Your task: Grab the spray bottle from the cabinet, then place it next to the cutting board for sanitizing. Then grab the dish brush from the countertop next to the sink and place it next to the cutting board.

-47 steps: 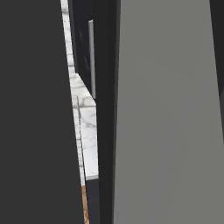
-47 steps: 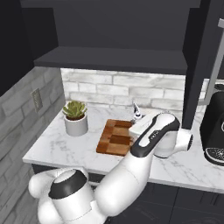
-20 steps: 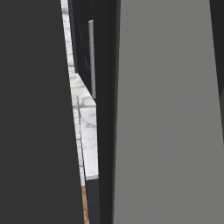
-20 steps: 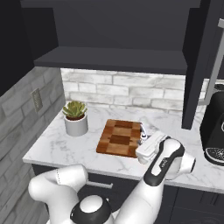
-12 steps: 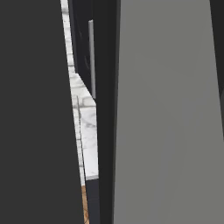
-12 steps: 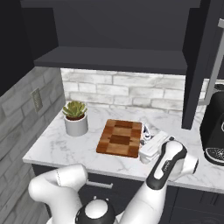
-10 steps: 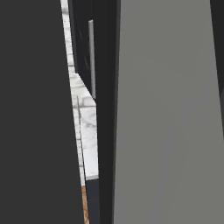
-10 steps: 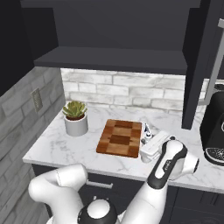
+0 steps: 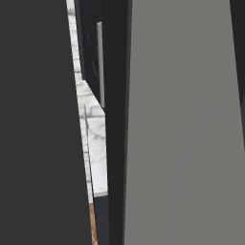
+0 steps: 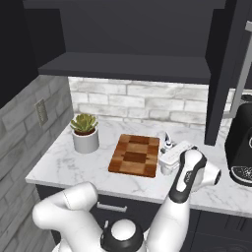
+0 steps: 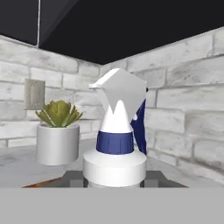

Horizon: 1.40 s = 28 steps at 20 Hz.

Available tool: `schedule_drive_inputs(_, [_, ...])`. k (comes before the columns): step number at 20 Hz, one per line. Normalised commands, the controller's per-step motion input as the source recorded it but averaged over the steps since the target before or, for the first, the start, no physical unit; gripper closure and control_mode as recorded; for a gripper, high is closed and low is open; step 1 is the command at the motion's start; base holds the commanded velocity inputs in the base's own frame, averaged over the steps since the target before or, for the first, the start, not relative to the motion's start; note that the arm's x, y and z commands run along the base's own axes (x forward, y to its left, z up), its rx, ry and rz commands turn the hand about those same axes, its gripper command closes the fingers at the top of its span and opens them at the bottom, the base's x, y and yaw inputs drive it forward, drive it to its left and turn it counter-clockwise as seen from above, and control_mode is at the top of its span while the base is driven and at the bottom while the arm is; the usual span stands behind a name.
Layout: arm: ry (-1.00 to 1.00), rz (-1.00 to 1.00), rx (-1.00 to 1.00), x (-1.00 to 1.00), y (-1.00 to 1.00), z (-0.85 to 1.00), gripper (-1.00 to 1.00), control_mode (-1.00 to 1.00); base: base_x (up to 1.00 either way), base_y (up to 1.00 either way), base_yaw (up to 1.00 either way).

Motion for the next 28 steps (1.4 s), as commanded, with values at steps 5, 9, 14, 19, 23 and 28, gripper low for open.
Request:
schedule_drive_inputs(5, [-0.01, -0.01, 0.0, 0.31, -0.1, 0.0, 1.0, -1.0, 0.0, 0.0, 0.0])
schedule_drive_inputs(9, [0.0, 0.0, 0.0, 0.26, -0.12, -0.02, 1.0, -1.0, 0.0, 0.0, 0.0])
schedule_drive_inputs(14, [0.0, 0.0, 0.0, 0.19, -0.01, -0.3, 1.0, -1.0, 0.0, 0.0, 0.0])
schedule_drive_inputs(19, [0.0, 0.0, 0.0, 0.14, 0.0, -0.43, 1.0, -1.0, 0.0, 0.0, 0.0])
schedule_drive_inputs(23, [-0.02, 0.0, 0.0, -0.05, -0.07, -0.34, 1.0, -1.0, 0.0, 0.0, 0.0])
schedule_drive_inputs(28, [-0.1, 0.0, 0.0, -0.31, 0.0, -0.15, -1.0, -1.0, 0.0, 0.0, 0.0])
